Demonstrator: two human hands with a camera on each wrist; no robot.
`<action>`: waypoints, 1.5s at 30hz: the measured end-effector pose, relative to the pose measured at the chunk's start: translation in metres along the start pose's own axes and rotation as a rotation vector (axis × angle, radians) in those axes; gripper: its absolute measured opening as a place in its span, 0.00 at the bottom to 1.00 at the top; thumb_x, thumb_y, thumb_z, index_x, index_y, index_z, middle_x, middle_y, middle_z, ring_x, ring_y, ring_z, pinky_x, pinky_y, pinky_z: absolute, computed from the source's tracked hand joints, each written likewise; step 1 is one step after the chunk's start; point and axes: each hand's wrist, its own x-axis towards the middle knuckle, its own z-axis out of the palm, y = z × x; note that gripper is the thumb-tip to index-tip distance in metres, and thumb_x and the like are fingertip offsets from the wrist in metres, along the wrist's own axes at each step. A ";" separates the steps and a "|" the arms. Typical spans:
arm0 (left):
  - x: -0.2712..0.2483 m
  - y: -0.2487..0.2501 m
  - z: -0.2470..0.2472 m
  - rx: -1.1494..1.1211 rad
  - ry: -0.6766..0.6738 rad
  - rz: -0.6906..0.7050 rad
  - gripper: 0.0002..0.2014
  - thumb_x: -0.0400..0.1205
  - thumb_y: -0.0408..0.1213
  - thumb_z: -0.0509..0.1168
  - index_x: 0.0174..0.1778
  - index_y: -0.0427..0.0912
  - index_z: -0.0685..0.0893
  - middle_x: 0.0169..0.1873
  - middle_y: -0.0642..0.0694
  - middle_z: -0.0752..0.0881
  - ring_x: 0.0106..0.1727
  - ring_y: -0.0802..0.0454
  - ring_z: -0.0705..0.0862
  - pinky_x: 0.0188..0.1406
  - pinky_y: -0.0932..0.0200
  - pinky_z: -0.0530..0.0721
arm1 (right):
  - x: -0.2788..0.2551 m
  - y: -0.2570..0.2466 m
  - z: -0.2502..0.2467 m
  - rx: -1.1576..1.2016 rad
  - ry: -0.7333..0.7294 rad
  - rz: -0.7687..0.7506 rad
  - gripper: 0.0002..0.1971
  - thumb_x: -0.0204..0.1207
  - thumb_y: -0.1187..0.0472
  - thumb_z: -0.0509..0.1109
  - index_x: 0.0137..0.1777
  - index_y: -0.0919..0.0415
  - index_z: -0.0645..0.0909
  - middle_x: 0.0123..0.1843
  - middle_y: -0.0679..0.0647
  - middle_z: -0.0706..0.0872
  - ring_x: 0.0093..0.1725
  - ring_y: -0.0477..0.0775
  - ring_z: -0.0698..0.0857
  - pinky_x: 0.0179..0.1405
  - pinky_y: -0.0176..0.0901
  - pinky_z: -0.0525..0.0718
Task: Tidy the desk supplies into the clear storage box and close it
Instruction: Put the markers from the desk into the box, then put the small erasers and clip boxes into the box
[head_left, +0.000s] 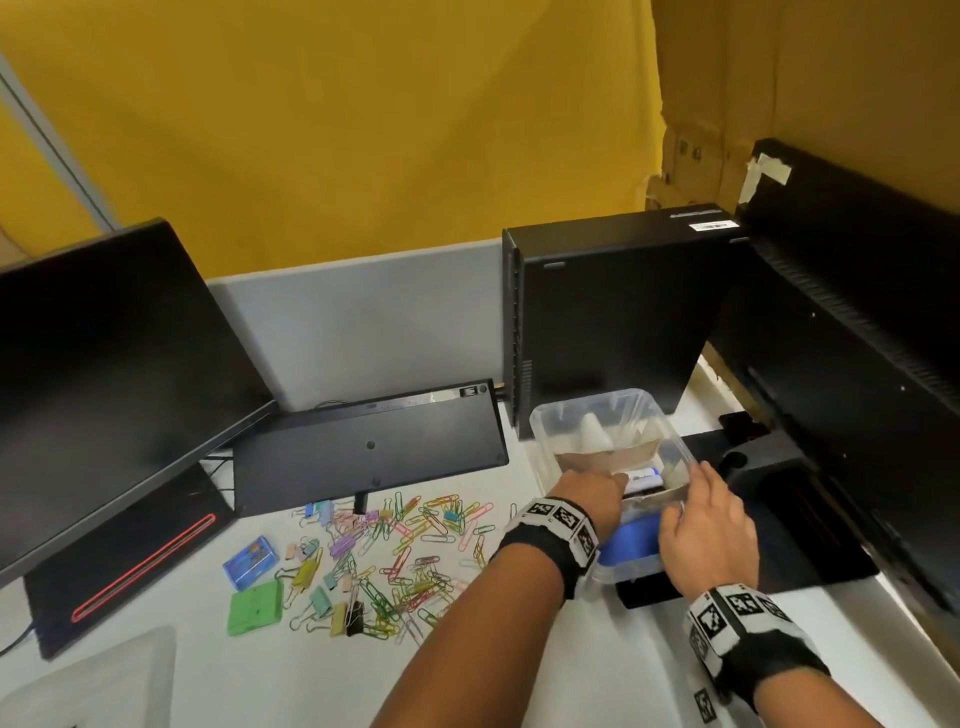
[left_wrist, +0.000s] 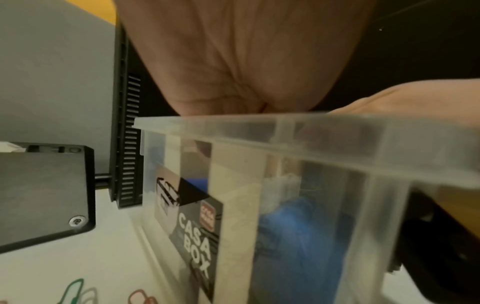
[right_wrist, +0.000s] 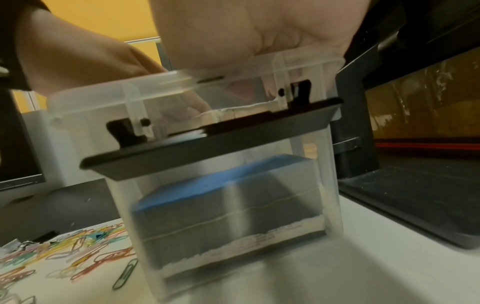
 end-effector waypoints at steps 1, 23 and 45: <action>-0.001 0.001 0.000 -0.025 -0.005 -0.004 0.18 0.82 0.33 0.57 0.69 0.37 0.74 0.57 0.31 0.84 0.57 0.33 0.82 0.56 0.45 0.78 | 0.000 0.000 0.000 -0.001 -0.002 0.001 0.30 0.77 0.58 0.62 0.79 0.63 0.64 0.80 0.58 0.67 0.73 0.62 0.71 0.68 0.57 0.71; -0.254 -0.180 0.097 -0.235 0.420 -0.666 0.20 0.82 0.36 0.62 0.71 0.45 0.74 0.68 0.45 0.76 0.67 0.46 0.73 0.68 0.51 0.74 | -0.015 -0.028 -0.003 -0.051 -0.029 -0.107 0.30 0.78 0.62 0.61 0.80 0.64 0.59 0.82 0.62 0.62 0.82 0.64 0.58 0.81 0.63 0.55; -0.366 -0.255 0.106 -0.639 0.382 -0.733 0.23 0.73 0.47 0.73 0.62 0.53 0.75 0.54 0.55 0.77 0.56 0.55 0.78 0.57 0.60 0.78 | -0.149 -0.289 0.101 0.118 -0.512 -1.159 0.21 0.75 0.70 0.63 0.69 0.63 0.74 0.76 0.60 0.71 0.74 0.61 0.72 0.62 0.55 0.82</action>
